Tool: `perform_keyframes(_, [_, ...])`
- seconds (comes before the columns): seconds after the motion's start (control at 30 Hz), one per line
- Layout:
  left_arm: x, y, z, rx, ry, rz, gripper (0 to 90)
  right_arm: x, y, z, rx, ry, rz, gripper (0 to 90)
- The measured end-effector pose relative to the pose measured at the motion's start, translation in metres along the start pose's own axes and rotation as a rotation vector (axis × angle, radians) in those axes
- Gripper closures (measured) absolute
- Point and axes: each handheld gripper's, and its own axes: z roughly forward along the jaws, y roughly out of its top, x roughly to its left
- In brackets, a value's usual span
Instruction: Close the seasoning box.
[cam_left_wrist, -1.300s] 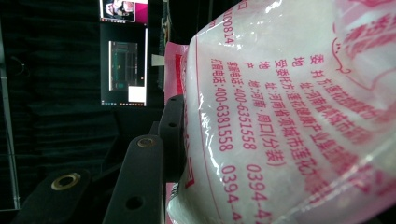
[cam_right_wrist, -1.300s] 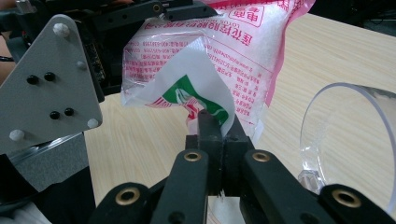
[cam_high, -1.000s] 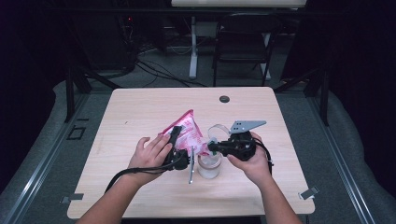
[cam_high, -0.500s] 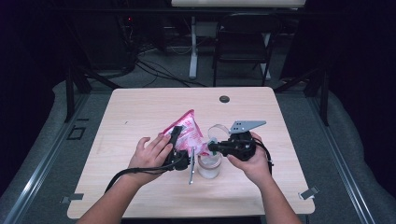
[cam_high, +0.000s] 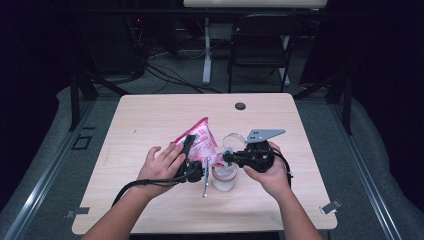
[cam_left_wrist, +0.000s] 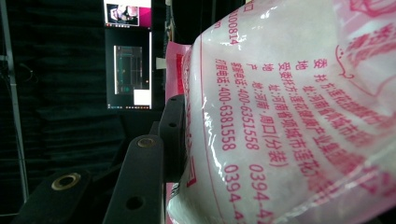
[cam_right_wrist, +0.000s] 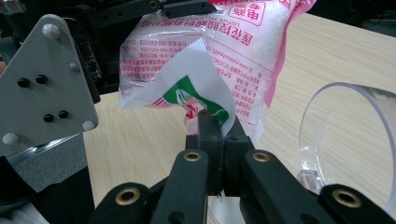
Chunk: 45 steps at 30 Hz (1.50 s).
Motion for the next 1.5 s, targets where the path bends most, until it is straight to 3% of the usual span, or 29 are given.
perform_keyframes(1.5, [0.0024,0.0034,0.0004,-0.017,0.015,0.022,65.9,-0.0012,-0.0003,-0.0018,-0.005,-0.004,0.0,90.0])
